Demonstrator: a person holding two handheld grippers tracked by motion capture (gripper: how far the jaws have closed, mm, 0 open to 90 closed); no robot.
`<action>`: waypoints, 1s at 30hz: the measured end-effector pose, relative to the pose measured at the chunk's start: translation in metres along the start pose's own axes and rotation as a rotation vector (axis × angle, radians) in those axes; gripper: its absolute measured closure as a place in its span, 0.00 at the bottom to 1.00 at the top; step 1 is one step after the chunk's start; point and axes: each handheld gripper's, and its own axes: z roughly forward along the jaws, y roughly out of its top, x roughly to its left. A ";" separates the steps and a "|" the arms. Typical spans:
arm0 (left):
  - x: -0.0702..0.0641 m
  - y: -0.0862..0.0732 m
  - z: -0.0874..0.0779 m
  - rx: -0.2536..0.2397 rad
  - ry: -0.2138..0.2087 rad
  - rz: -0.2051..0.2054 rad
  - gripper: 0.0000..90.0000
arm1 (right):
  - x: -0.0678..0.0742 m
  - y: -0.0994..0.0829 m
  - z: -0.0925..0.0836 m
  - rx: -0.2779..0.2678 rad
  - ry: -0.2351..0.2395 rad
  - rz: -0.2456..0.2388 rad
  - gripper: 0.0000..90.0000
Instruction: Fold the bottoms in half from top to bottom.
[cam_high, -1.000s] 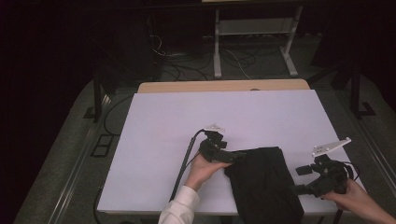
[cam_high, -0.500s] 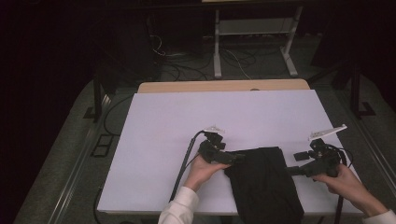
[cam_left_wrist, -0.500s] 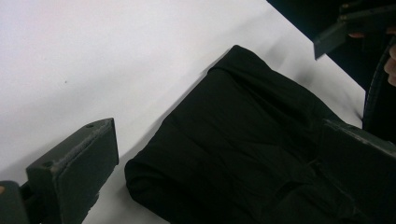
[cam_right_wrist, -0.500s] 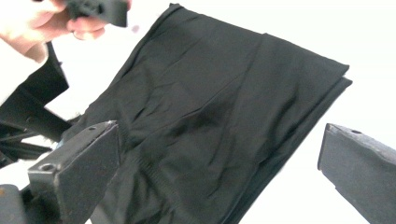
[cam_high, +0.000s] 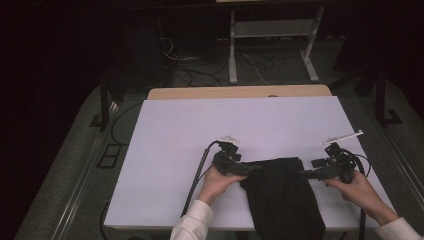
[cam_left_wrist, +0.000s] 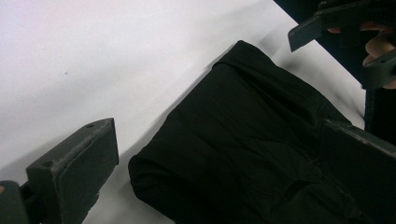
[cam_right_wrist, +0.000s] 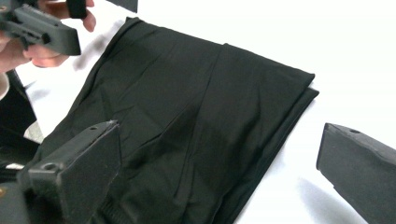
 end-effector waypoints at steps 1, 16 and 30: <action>0.001 0.000 0.000 -0.002 0.000 -0.004 0.00 | -0.001 0.000 0.001 -0.004 0.003 0.002 0.03; 0.007 -0.004 0.001 -0.001 -0.008 -0.038 0.15 | -0.017 0.019 0.022 -0.003 -0.071 -0.061 0.10; 0.016 -0.005 0.008 0.007 -0.007 -0.075 0.49 | -0.029 0.027 0.034 0.001 -0.051 -0.066 0.33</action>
